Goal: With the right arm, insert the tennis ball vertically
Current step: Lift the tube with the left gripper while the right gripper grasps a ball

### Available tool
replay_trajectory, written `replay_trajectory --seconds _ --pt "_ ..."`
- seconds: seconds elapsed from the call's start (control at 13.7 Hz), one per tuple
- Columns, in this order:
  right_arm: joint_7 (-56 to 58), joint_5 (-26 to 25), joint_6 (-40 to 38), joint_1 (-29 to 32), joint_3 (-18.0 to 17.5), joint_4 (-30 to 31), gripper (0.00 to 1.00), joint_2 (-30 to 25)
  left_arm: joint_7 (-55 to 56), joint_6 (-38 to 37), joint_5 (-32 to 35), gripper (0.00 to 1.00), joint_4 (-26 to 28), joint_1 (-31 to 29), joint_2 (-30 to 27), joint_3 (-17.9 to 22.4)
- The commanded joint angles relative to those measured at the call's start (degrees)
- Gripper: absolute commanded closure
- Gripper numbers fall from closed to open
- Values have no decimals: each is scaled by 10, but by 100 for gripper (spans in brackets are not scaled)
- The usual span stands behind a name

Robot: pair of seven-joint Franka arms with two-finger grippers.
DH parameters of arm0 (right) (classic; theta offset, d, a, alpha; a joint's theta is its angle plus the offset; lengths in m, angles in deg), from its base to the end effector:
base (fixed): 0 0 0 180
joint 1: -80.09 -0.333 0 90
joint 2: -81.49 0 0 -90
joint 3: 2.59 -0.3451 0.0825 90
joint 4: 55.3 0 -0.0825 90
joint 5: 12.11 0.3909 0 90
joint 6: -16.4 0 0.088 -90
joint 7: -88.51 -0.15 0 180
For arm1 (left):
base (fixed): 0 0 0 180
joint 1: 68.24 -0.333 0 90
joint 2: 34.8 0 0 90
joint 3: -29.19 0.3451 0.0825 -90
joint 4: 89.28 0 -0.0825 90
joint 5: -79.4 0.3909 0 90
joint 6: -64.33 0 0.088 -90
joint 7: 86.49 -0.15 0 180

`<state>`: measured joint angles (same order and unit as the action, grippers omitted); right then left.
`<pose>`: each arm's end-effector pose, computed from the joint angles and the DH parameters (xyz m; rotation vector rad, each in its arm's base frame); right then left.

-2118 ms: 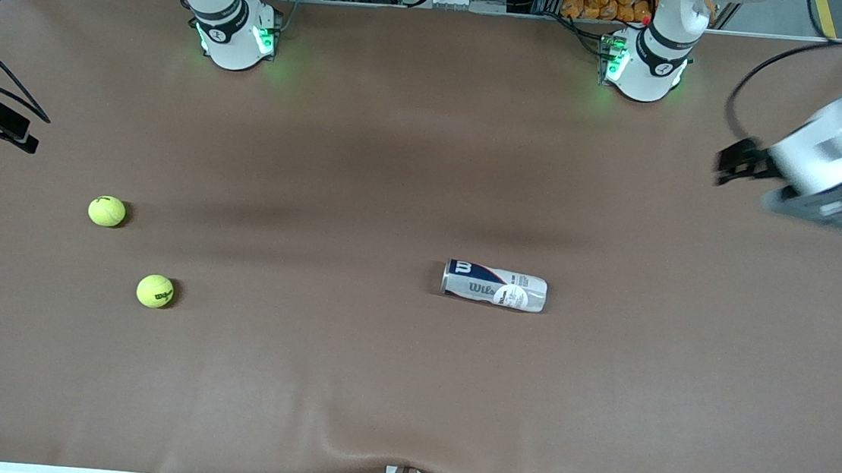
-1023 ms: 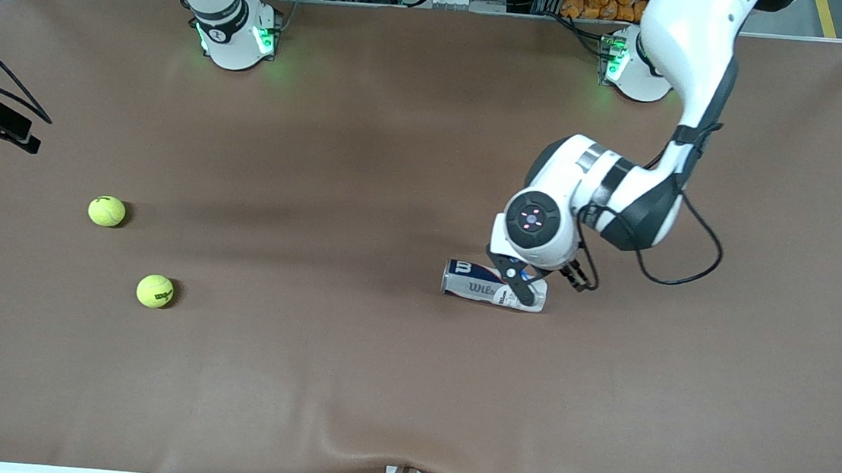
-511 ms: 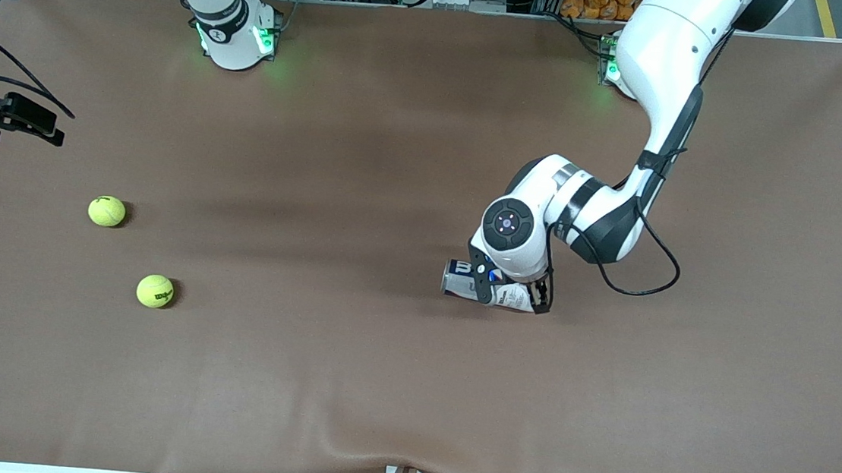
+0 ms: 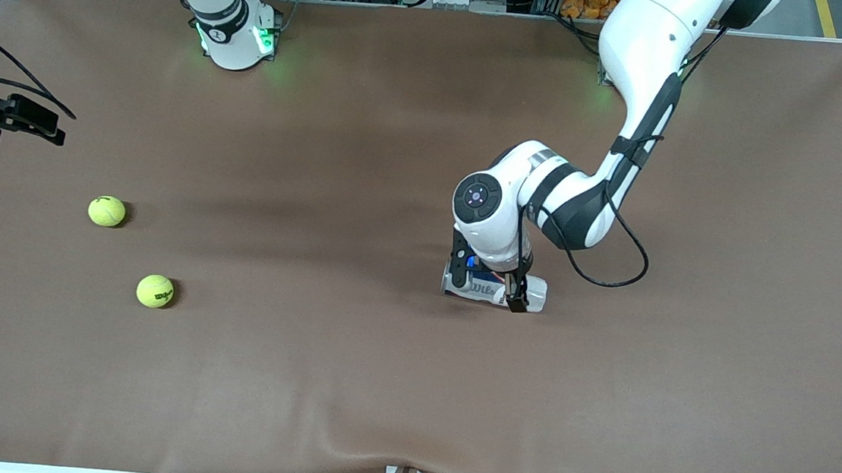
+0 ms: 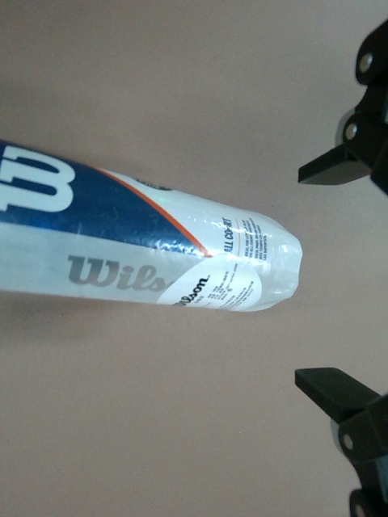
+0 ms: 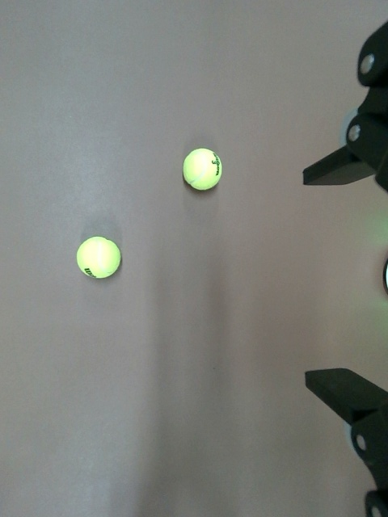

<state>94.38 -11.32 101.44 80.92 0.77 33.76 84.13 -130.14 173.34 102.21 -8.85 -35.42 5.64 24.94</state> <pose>0.5602 -0.0381 0.5857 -3.1149 -0.0461 0.1789 0.6093 -0.3940 0.2541 -2.0029 1.9926 0.3124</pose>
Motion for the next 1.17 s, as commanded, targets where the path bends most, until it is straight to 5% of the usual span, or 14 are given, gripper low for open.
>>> replay_trajectory --seconds 0.0,1.1 --pt "4 -13 4 -11 2 7 0 -9 -14 1 9 0 -9 12 17 3" --pt "1 -38 24 -10 4 36 0 -8 -14 -3 26 0 -7 32 50 7"
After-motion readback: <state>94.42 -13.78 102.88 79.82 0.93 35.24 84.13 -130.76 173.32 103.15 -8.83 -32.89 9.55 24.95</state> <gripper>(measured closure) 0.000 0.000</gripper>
